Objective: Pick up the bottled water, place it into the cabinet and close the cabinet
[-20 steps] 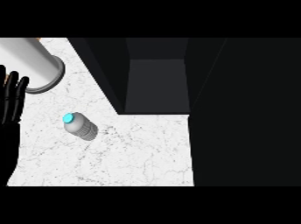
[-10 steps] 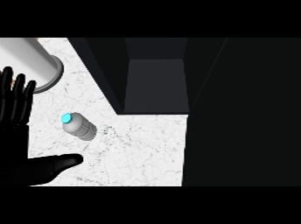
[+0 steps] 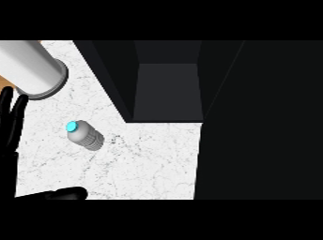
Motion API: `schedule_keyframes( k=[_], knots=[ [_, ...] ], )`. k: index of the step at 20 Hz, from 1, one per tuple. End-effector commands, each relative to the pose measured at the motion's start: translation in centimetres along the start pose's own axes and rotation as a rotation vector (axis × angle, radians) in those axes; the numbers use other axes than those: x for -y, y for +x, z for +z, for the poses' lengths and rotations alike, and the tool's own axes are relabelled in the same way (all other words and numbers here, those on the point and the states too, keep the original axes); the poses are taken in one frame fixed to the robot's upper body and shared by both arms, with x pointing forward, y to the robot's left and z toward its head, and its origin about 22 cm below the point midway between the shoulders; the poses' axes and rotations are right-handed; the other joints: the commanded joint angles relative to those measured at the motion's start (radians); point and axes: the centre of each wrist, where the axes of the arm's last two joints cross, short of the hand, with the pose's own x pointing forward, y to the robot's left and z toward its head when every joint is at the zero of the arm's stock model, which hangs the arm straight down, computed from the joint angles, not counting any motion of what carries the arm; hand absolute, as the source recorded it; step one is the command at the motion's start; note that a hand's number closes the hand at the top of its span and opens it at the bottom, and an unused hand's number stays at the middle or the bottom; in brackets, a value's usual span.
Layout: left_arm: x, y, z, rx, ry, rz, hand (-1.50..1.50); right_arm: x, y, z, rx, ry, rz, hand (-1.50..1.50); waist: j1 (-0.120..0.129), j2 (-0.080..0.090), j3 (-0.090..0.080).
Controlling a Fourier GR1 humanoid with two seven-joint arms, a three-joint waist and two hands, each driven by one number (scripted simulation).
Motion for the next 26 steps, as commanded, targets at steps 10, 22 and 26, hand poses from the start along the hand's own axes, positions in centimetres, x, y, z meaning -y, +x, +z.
schedule_keyframes(
  k=[10, 22, 26],
  knots=[
    [1.2, 2.5, 1.3, -0.048, 0.046, -0.012, -1.5, -1.8, 4.1, 1.3, 0.031, -0.02, -0.026, -1.5, -0.002, 0.0, 0.0],
    [1.0, 0.8, 0.2, -0.057, 0.076, -0.06, -1.5, -1.9, 5.1, 1.9, 0.032, -0.006, -0.011, -1.5, -0.006, 0.0, 0.0],
    [0.3, -1.5, 0.1, -0.059, 0.088, -0.073, -1.5, -2.8, 5.7, 1.6, 0.036, -0.017, -0.041, -1.5, -0.004, 0.0, -0.002]
  ],
)
